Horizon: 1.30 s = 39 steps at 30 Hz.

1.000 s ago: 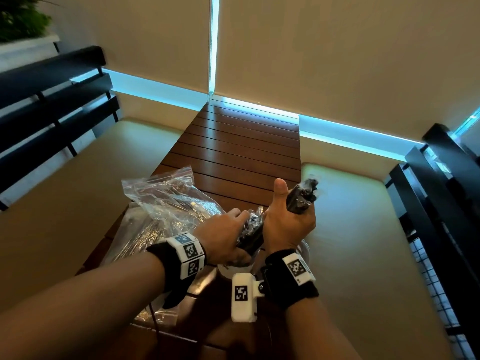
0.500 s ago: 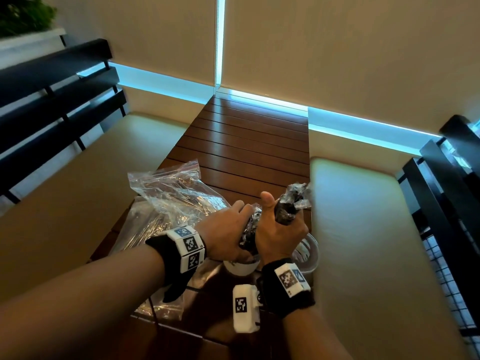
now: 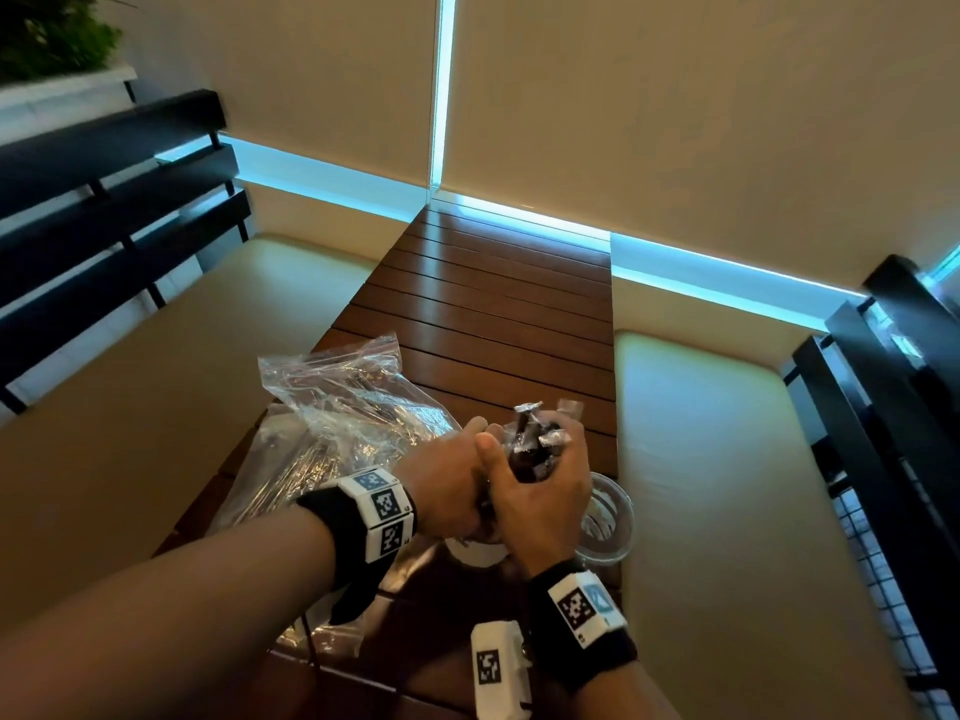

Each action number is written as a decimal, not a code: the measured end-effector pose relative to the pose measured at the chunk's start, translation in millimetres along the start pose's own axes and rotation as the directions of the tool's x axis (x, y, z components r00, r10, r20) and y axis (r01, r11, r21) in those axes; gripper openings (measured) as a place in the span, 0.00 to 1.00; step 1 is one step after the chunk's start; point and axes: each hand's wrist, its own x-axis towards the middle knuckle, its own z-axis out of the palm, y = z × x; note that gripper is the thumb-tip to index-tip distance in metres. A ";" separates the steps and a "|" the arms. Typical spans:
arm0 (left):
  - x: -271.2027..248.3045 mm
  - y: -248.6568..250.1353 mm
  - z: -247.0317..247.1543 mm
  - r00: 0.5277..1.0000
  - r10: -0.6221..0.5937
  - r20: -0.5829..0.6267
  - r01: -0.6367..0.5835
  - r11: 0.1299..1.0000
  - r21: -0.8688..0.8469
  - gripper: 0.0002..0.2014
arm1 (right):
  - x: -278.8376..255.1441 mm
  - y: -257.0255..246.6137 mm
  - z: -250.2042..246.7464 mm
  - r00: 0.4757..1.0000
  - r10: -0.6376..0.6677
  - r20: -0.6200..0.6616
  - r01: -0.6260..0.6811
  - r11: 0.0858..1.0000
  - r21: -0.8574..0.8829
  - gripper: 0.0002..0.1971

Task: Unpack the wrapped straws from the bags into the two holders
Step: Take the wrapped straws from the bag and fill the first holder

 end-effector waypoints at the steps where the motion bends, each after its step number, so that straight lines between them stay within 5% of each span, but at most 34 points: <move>1: -0.6 0.7 -0.6 1.000 -0.009 0.007 0.009 1.000 0.002 0.29 | 2.5 -8.7 -6.2 1.000 -0.001 0.016 0.001 1.000 0.006 0.31; 3: -1.8 1.8 -2.5 0.999 -0.019 0.031 0.019 1.000 -0.004 0.25 | 12.2 -32.9 -17.7 0.991 -0.135 -0.016 0.135 0.991 -0.018 0.37; 6: 0.9 0.5 -2.7 1.000 0.000 0.007 0.000 1.000 -0.024 0.25 | 37.6 -70.6 -24.2 0.942 -0.319 0.108 0.335 0.917 -0.215 0.27; 9: 3.9 -3.0 2.4 1.000 0.021 0.008 -0.021 1.000 -0.014 0.27 | 53.6 -77.1 -17.0 0.877 -0.147 0.458 0.388 0.780 -0.492 0.22; 11: 3.8 -5.3 4.3 1.000 0.024 -0.019 -0.024 0.999 -0.048 0.29 | 53.8 -65.7 -14.8 0.823 0.009 0.568 0.379 0.736 -0.561 0.20; 17: 0.6 -14.1 9.5 0.995 -0.019 -0.100 -0.006 0.969 -0.248 0.50 | 42.4 -32.6 -8.2 0.839 0.016 0.543 0.338 0.768 -0.544 0.24; 24: -2.0 -18.5 9.5 0.985 -0.003 -0.171 -0.070 0.907 -0.416 0.53 | 17.2 4.1 1.8 0.829 0.088 0.552 0.307 0.753 -0.581 0.29; 27: -1.3 -20.6 8.6 0.992 -0.010 -0.125 -0.048 0.889 -0.456 0.57 | 11.6 11.2 3.0 0.830 0.121 0.544 0.305 0.719 -0.625 0.34; 29: -2.7 -22.4 -0.9 1.000 -0.016 0.011 0.019 0.899 -0.437 0.62 | 8.6 12.6 2.8 0.830 0.124 0.545 0.317 0.698 -0.642 0.37; 32: -7.4 -34.2 -25.3 0.981 -0.025 0.192 0.074 0.965 -0.250 0.54 | 6.7 10.6 1.6 0.825 0.150 0.545 0.309 0.687 -0.658 0.44; 35: -8.4 -67.9 -51.2 0.985 -0.171 0.013 0.171 0.978 -0.121 0.39 | 6.4 8.3 1.7 0.815 0.177 0.551 0.295 0.692 -0.659 0.45; 37: -6.8 -102.7 -60.5 0.919 -0.338 -0.204 0.325 0.941 -0.095 0.34 | 7.5 7.6 1.1 0.807 0.188 0.560 0.295 0.693 -0.658 0.43; 39: -7.3 -136.4 -65.8 0.768 -0.546 -0.335 0.545 0.831 -0.107 0.35 | 8.4 6.9 0.6 0.795 0.206 0.570 0.292 0.694 -0.658 0.43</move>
